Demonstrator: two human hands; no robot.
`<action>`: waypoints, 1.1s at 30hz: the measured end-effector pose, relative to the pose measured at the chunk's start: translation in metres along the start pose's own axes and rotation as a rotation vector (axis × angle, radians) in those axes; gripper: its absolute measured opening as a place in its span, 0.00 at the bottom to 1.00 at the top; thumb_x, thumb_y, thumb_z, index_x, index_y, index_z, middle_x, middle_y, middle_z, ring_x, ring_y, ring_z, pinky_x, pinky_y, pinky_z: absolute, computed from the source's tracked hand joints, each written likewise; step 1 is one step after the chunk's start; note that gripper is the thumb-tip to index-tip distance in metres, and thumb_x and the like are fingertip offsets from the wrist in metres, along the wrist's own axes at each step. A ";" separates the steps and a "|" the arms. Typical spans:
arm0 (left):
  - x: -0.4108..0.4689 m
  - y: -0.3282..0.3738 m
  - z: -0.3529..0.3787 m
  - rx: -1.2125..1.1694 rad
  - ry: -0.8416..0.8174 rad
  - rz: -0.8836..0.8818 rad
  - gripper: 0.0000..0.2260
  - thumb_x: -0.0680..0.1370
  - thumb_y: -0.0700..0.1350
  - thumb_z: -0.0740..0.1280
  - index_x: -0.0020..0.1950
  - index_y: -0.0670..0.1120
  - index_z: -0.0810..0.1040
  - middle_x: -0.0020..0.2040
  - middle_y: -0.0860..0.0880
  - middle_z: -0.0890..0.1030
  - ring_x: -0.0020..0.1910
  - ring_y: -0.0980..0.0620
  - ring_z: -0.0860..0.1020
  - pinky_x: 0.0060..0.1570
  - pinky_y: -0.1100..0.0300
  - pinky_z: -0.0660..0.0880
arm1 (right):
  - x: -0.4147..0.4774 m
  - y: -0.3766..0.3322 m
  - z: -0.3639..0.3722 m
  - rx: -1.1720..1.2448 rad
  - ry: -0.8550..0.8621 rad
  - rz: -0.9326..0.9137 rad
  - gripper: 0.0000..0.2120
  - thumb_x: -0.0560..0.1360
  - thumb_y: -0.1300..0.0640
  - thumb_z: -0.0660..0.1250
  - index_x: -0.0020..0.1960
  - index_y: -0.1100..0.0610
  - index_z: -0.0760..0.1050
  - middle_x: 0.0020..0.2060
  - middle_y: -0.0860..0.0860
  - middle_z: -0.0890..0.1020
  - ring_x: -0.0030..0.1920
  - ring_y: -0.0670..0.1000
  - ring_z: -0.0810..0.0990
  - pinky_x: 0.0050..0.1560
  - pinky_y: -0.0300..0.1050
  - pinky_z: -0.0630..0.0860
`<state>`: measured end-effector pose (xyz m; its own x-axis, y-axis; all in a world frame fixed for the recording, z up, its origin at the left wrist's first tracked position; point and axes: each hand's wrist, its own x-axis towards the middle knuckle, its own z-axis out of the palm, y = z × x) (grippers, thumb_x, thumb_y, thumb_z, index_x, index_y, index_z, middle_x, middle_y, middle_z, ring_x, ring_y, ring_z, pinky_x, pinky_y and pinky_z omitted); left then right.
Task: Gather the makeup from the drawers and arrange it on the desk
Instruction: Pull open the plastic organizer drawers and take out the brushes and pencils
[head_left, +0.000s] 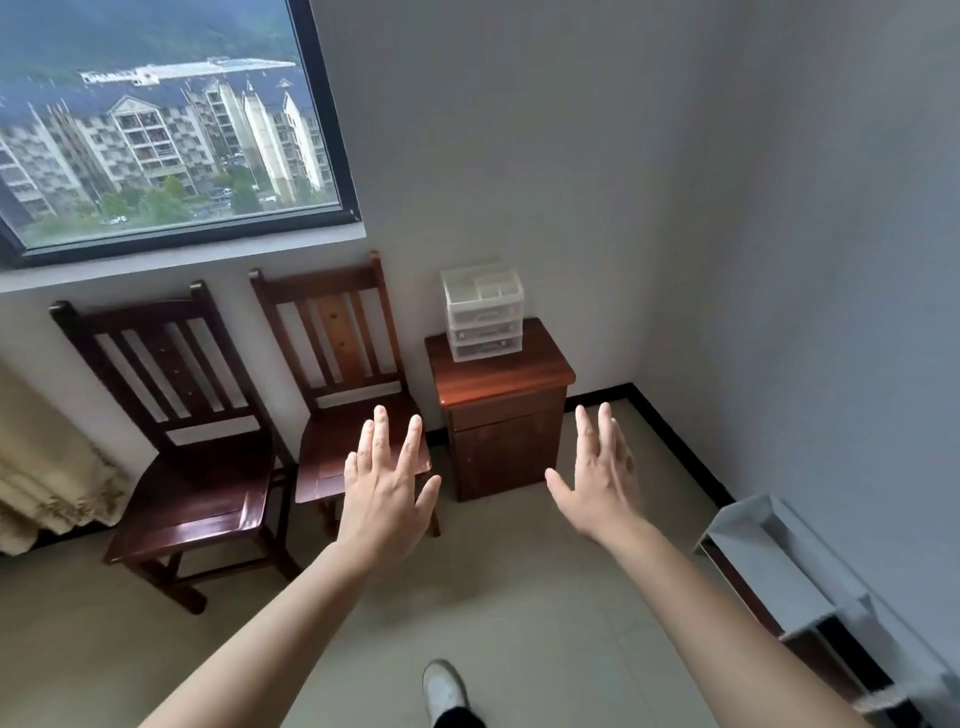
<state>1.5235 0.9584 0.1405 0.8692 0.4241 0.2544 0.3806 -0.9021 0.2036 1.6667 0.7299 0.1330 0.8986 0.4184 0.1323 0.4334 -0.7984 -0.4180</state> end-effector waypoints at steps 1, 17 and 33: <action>0.018 -0.003 0.013 0.007 -0.013 0.001 0.35 0.79 0.59 0.62 0.81 0.52 0.51 0.80 0.39 0.44 0.79 0.39 0.49 0.73 0.42 0.59 | 0.017 0.003 0.010 -0.018 -0.026 0.006 0.43 0.79 0.42 0.62 0.81 0.54 0.38 0.80 0.59 0.38 0.80 0.59 0.44 0.78 0.52 0.46; 0.389 -0.039 0.124 -0.022 -0.160 0.081 0.34 0.81 0.59 0.57 0.81 0.50 0.44 0.80 0.39 0.41 0.79 0.39 0.43 0.75 0.45 0.54 | 0.367 0.010 0.056 0.214 -0.261 0.267 0.41 0.78 0.48 0.67 0.81 0.54 0.45 0.80 0.55 0.54 0.79 0.56 0.56 0.75 0.51 0.57; 0.602 -0.050 0.252 0.198 -0.483 0.004 0.33 0.79 0.46 0.60 0.81 0.47 0.48 0.81 0.45 0.42 0.80 0.44 0.44 0.73 0.42 0.59 | 0.636 0.043 0.207 1.104 -0.753 0.827 0.17 0.80 0.52 0.65 0.67 0.55 0.72 0.64 0.54 0.77 0.60 0.55 0.79 0.57 0.51 0.78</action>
<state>2.1077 1.2386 0.0451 0.8994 0.3776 -0.2200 0.3890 -0.9212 0.0093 2.2424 1.0512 0.0134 0.4664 0.4228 -0.7770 -0.7074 -0.3491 -0.6145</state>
